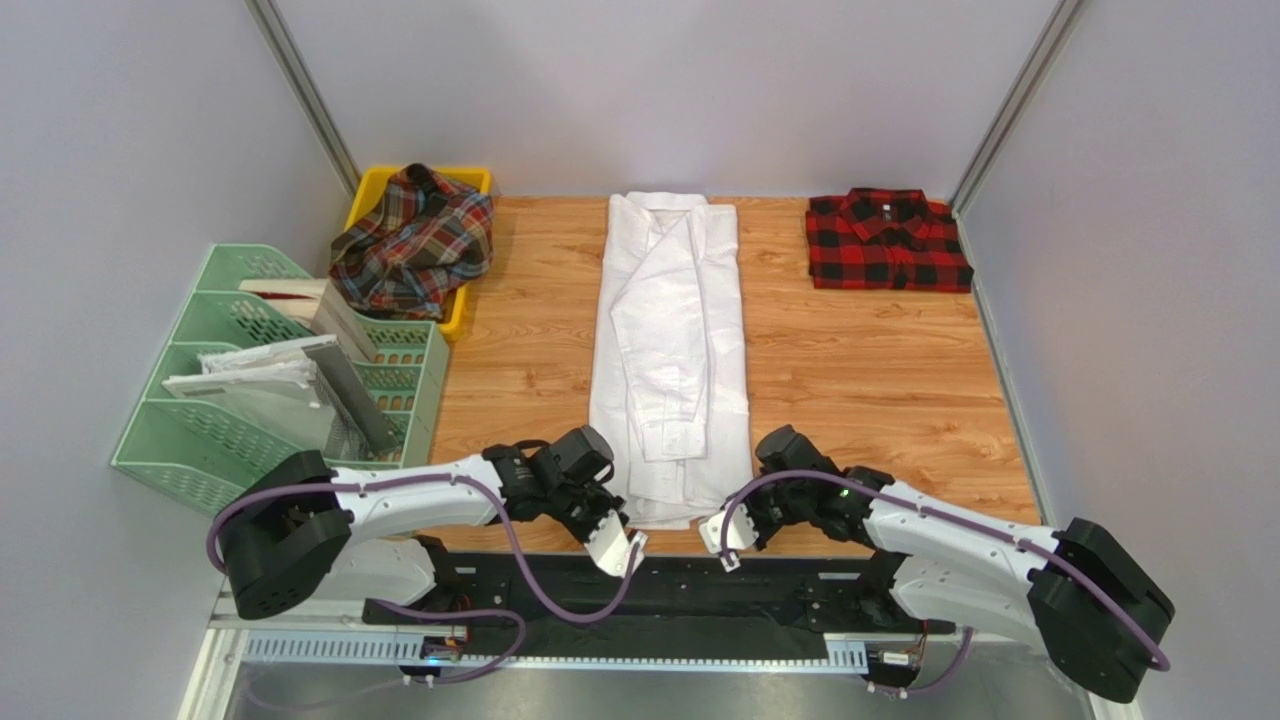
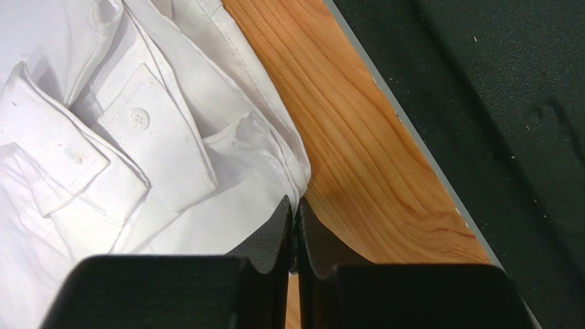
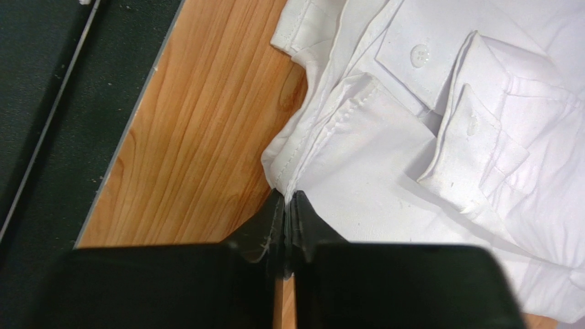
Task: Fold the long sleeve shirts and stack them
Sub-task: Fold the shirt
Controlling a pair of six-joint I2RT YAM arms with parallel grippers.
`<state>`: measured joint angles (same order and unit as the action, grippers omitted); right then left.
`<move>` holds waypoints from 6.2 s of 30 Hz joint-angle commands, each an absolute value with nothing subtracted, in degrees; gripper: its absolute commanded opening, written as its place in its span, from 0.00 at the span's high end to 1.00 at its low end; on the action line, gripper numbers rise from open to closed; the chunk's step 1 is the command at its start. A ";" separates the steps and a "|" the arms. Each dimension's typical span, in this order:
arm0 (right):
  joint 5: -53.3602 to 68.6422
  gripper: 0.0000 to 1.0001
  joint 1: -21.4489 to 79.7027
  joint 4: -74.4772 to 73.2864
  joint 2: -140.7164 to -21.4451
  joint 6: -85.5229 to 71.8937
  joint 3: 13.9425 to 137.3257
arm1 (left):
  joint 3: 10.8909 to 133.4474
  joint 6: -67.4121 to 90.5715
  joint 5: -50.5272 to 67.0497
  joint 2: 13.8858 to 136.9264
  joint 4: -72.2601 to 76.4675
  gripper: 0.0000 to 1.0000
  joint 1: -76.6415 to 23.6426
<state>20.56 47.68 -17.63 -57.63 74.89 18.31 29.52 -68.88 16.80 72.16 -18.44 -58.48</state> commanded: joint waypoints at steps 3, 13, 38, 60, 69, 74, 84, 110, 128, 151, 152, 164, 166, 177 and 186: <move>16.97 1.00 50.71 -19.50 -57.40 69.27 20.47 | 31.99 -65.92 18.80 70.50 -21.17 1.00 -59.06; 12.66 1.00 69.25 -36.38 -42.72 52.14 25.74 | 32.08 -54.06 22.59 50.46 -36.46 1.00 -71.10; 27.15 1.00 31.92 -30.42 -70.52 69.69 52.27 | 61.50 -68.64 32.77 75.73 -37.71 1.00 -37.91; 28.75 0.85 21.27 -16.98 -105.29 66.64 71.89 | 87.45 -68.92 31.99 112.94 -35.77 1.00 -24.26; 24.95 0.32 16.19 -22.64 -96.16 48.28 79.27 | 92.99 -42.71 29.71 104.87 -33.59 0.53 -17.32; 33.64 0.46 14.41 -32.77 -91.59 27.12 79.64 | 82.75 -24.81 40.76 94.07 -32.45 0.52 -15.29; 55.36 0.48 19.41 -17.91 -90.70 -13.99 61.63 | 55.92 20.24 62.93 89.91 -0.48 0.38 -20.99; 63.98 0.23 19.51 0.27 -109.00 -24.96 48.52 | 42.11 26.62 65.56 111.02 12.74 0.29 -19.86; 62.23 0.35 13.89 -16.17 -113.71 -12.32 71.62 | 61.34 23.12 58.37 108.62 2.46 0.34 -16.62; 60.56 0.39 13.71 -16.66 -112.26 -9.51 62.22 | 57.13 20.49 56.42 108.65 -2.90 0.39 -14.68; 59.69 0.39 13.80 -19.22 -110.24 -4.27 63.10 | 56.87 19.00 56.60 103.93 -3.51 0.39 -14.68; 31.70 0.41 27.40 -34.56 -64.83 43.66 40.99 | 39.51 -51.82 35.45 62.89 -33.93 0.39 -26.61; 27.01 0.45 34.49 -27.64 -60.05 48.05 34.92 | 34.04 -58.69 31.83 58.47 -29.46 0.41 -32.13; 12.75 0.51 47.81 -14.50 -61.34 52.20 23.38 | 22.50 -63.81 20.48 58.09 -13.63 0.46 -46.23; 10.46 0.53 48.43 -13.36 -62.05 54.05 21.45 | 22.85 -63.55 16.44 66.70 -8.00 0.50 -47.46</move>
<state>12.91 48.10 -16.73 -61.67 51.55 22.76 22.28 -61.60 18.68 63.77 -11.14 -46.81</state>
